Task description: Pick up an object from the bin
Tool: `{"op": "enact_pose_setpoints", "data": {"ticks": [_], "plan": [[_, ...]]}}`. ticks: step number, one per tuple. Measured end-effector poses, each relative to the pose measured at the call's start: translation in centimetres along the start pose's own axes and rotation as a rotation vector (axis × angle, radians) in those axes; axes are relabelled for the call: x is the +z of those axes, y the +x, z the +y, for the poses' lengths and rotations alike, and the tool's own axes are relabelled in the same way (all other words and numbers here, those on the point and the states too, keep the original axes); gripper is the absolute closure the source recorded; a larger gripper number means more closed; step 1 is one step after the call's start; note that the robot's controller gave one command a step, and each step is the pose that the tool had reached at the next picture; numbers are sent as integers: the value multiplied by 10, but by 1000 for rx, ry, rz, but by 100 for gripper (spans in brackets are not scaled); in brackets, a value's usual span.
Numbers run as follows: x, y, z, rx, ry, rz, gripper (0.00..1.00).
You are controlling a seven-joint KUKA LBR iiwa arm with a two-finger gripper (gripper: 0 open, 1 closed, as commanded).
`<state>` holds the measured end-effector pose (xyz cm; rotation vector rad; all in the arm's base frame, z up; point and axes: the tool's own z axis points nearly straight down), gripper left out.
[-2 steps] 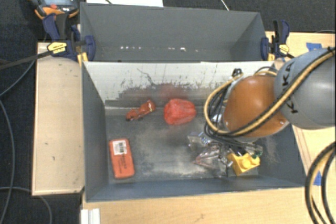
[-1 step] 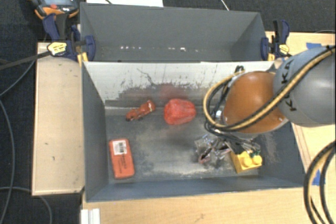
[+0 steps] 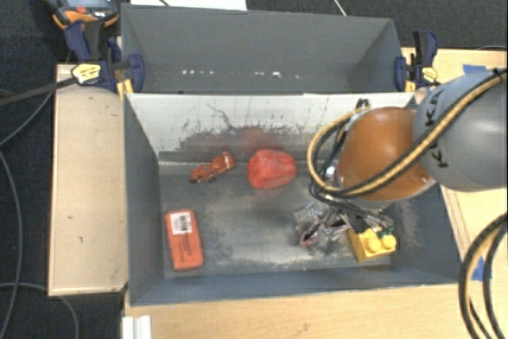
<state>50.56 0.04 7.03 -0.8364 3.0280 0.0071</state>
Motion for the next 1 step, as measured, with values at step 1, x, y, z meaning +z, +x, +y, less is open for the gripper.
{"op": "enact_pose_setpoints", "data": {"ticks": [1], "plan": [[-9, 2, 2, 8, -5, 7, 100]]}}
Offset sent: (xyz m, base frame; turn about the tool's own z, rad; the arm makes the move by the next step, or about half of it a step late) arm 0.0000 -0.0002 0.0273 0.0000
